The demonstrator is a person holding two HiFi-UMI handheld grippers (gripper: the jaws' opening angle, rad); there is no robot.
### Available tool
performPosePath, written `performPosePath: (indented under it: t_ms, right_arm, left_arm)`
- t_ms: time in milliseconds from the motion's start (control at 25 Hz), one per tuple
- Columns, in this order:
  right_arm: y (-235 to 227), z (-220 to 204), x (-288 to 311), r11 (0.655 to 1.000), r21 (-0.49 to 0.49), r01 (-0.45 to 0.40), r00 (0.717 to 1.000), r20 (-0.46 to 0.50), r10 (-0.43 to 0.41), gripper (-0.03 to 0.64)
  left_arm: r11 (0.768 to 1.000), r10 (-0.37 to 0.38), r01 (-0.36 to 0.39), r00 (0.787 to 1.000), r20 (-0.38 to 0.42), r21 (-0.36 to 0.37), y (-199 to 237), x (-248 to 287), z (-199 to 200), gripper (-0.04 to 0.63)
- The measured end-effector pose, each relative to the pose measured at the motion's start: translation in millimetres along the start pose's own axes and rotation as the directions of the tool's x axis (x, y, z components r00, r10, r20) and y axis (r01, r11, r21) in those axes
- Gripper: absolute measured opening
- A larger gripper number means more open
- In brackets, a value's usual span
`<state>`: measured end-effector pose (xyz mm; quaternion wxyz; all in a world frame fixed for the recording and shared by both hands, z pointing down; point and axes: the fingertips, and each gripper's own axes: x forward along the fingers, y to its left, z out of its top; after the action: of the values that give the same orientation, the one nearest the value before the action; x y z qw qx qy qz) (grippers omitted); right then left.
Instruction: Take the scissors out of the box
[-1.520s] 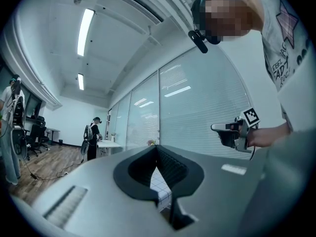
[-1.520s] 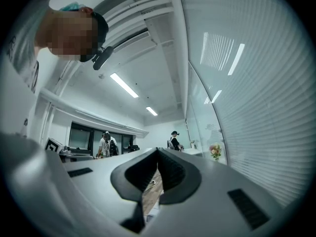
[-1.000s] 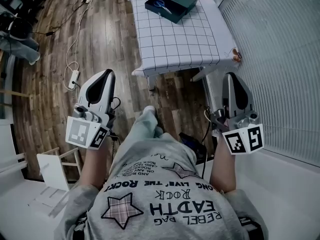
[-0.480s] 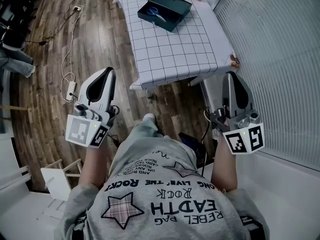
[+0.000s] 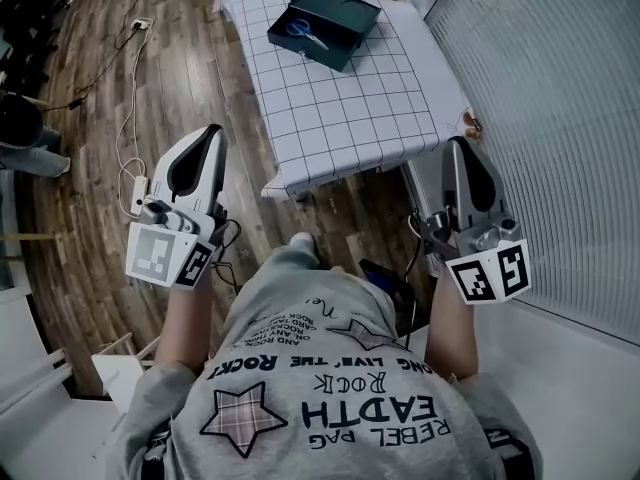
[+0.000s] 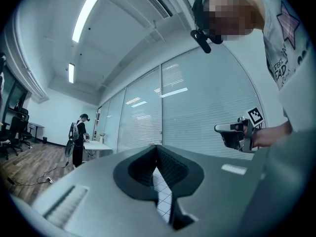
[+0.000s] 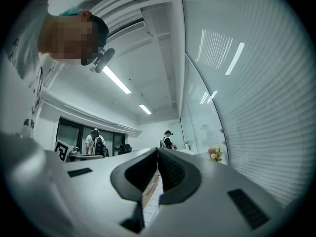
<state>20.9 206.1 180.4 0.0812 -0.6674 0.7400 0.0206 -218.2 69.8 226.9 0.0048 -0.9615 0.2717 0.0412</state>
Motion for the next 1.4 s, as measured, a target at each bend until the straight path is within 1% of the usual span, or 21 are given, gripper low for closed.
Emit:
performPosePath:
  t_ms: [160, 440, 600, 800, 1000, 1160, 1400]
  right_arm:
    - [-0.3, -5.2, 16.0, 1.000, 0.003, 0.002, 1.000, -0.008, -0.002, 0.015]
    - [-0.8, -6.1, 27.7, 1.000, -0.001, -0.001, 1.000, -0.005, 0.001, 0.015]
    - [-0.3, -4.6, 29.7, 1.000, 0.002, -0.001, 1.000, -0.004, 0.001, 0.015]
    - [-8.0, -14.6, 35.8, 0.999, 0.027, -0.018, 1.000, -0.017, 0.019, 0.015]
    - [-25.2, -20.8, 53.6, 0.997, 0.048, -0.057, 0.998, -0.016, 0.058, 0.015]
    - [-51.7, -24.8, 72.8, 0.994, 0.066, -0.090, 0.996, -0.020, 0.091, 0.015]
    - [-94.0, -24.4, 116.7, 0.978, 0.086, -0.189, 0.981, -0.034, 0.192, 0.015]
  left_arm:
    - [1.000, -0.026, 0.026, 1.000, -0.008, -0.005, 8.6, 9.9, -5.5, 0.009]
    - [1.000, -0.024, 0.023, 1.000, -0.010, -0.013, 19.4, 14.6, -10.8, 0.009]
    - [1.000, -0.006, 0.005, 1.000, -0.019, -0.010, 24.4, 14.2, -11.8, 0.009]
    - [1.000, 0.018, -0.019, 0.999, -0.038, -0.014, 26.2, 16.0, -18.7, 0.009]
    - [0.998, 0.068, -0.069, 0.996, -0.050, -0.009, 31.8, 28.4, -24.5, 0.009]
    - [0.995, 0.098, -0.099, 0.993, -0.058, -0.002, 32.6, 51.7, -27.4, 0.009]
    - [0.983, 0.183, -0.183, 0.982, -0.052, 0.005, 39.9, 93.4, -24.6, 0.009]
